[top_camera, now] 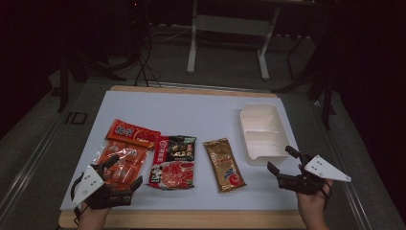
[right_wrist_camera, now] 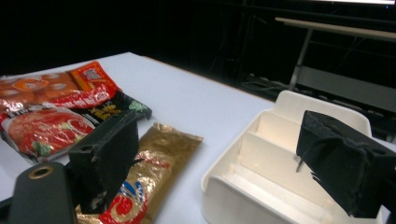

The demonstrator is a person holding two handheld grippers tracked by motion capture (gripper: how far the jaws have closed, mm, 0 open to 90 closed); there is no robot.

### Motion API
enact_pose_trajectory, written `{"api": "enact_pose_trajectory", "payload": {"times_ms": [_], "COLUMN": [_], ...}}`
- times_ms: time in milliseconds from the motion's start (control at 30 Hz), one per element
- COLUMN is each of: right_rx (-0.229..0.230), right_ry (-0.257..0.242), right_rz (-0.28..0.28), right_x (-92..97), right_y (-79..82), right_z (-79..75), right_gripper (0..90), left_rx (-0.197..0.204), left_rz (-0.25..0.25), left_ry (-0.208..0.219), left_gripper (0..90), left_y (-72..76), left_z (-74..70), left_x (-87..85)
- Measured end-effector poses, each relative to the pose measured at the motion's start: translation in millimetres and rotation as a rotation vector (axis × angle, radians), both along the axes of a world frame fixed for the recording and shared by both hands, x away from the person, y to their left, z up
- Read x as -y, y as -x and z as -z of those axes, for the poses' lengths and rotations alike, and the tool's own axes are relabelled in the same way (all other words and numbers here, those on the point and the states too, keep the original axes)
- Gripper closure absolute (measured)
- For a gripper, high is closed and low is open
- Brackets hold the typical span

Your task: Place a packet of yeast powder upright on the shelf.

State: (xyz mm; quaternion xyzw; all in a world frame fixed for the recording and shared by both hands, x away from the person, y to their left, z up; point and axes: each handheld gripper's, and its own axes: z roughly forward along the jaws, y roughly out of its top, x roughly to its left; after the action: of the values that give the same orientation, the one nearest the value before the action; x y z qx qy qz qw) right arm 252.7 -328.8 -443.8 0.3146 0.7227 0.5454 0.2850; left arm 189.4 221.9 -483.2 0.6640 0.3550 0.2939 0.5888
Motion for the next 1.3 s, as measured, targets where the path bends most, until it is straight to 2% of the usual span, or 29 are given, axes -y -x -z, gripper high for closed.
{"api": "enact_pose_trajectory", "payload": {"times_ms": [33,100,133,167,267,333,433,533,567,633,700,767,967,1133,1300], "right_rx": [-0.009,-0.015,-0.029,-0.039,-0.05,-0.041,-0.025,-0.021,-0.037,-0.05,-0.042,-0.032,-0.055,-0.053,-0.066], "right_ry": [0.019,0.016,-0.002,0.003,0.012,0.042,0.031,0.032,0.043,0.031,0.034,0.074,0.065,0.059,0.066], "right_rz": [0.016,0.009,-0.003,0.015,0.016,0.029,0.024,0.007,-0.01,-0.047,-0.052,-0.073,-0.084,-0.093,-0.12], "right_x": [0.1,1.1,1.7,1.4,0.6,-0.6,-1.5,-3.2,-5.8,-7.9,-9.3,-15.0,-22.3,-26.7,-32.7], "right_y": [-0.6,-0.9,-1.2,-1.4,-2.2,-2.4,-0.6,0.5,0.9,0.8,1.4,1.7,-1.8,-3.5,-10.4], "right_z": [0.6,1.1,1.5,2.2,3.2,2.6,-1.6,-3.9,-6.4,-9.3,-11.1,-16.9,-28.5,-39.6,-51.9], "right_gripper": [13.4,13.4,13.7,14.1,14.2,15.4,15.4,15.3,14.1,14.1,14.1,13.6,12.6,12.0,11.4], "left_rx": [0.001,0.005,0.006,0.005,-0.001,-0.005,0.001,0.005,0.007,0.005,0.005,0.004,0.0,-0.003,-0.003], "left_rz": [0.004,0.005,0.01,0.013,0.02,0.03,0.036,0.036,0.037,0.042,0.044,0.058,0.068,0.064,0.071], "left_ry": [-0.007,-0.013,-0.014,-0.018,-0.045,-0.04,-0.033,-0.037,-0.035,-0.03,-0.031,-0.03,-0.029,-0.039,-0.023], "left_gripper": [0.8,0.8,0.8,0.8,0.8,0.8,0.8,0.8,0.8,0.8,0.8,0.8,0.8,0.8,0.8], "left_y": [-1.0,-1.0,-1.1,-1.2,-1.5,-1.5,-0.5,0.4,0.7,1.3,1.5,1.4,1.0,1.0,1.1], "left_z": [-1.7,-2.2,-2.2,-2.0,0.7,1.5,0.1,-1.1,-1.4,-1.7,-1.7,-2.0,-1.9,-1.2,-1.1], "left_x": [1.3,1.9,2.6,3.3,5.6,6.1,6.2,6.2,6.1,6.1,6.5,8.9,11.9,12.1,11.4]}}
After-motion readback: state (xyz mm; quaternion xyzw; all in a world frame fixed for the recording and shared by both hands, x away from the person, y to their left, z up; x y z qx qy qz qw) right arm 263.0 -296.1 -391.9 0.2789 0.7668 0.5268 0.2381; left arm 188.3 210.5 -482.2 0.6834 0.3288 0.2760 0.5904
